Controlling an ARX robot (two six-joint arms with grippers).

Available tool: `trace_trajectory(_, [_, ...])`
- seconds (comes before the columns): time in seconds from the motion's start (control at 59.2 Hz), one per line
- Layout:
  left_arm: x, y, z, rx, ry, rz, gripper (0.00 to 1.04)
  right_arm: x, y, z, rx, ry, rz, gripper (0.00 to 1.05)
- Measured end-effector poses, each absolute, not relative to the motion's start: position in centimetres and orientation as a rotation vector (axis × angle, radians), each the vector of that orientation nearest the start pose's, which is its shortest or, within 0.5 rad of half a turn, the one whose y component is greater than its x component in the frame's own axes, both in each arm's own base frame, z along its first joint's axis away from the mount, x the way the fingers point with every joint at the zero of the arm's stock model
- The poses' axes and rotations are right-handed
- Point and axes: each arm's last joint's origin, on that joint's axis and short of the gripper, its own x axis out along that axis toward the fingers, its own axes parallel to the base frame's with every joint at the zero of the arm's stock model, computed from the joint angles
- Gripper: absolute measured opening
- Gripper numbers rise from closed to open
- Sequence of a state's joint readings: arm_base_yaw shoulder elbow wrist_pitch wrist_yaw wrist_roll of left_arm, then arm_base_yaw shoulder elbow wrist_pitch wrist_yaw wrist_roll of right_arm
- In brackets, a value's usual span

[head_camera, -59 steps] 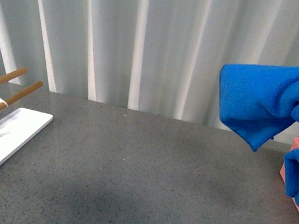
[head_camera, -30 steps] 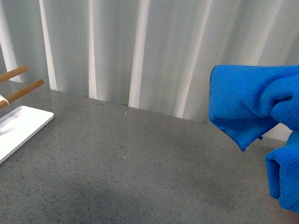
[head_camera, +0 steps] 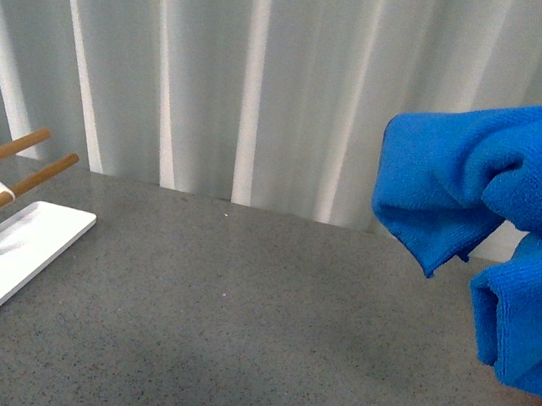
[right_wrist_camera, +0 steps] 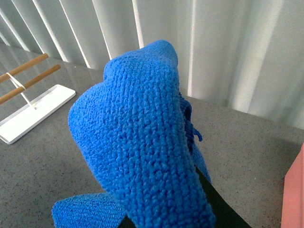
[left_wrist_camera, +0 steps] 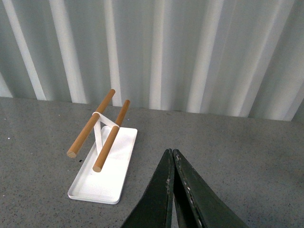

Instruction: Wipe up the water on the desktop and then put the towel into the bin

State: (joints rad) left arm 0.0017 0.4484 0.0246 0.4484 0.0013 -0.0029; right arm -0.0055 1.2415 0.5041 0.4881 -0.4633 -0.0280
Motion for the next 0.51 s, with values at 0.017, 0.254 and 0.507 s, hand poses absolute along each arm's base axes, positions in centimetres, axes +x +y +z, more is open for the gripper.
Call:
trace_trajectory(0.017, [12.6, 0.0, 17.4, -0.003, -0.025, 0.0, 0.04, 24.7, 1.2, 21.0, 0.031, 0.239, 0.459, 0.04])
trace_trajectory(0.254, [11.9, 0.0, 17.5, -0.003, -0.028, 0.0, 0.04, 24.7, 1.4, 20.9, 0.031, 0.241, 0.456, 0.04])
trace_trajectory(0.507, [11.3, 0.0, 17.5, -0.003, -0.028, 0.0, 0.04, 24.7, 1.6, 20.8, 0.035, 0.249, 0.453, 0.04])
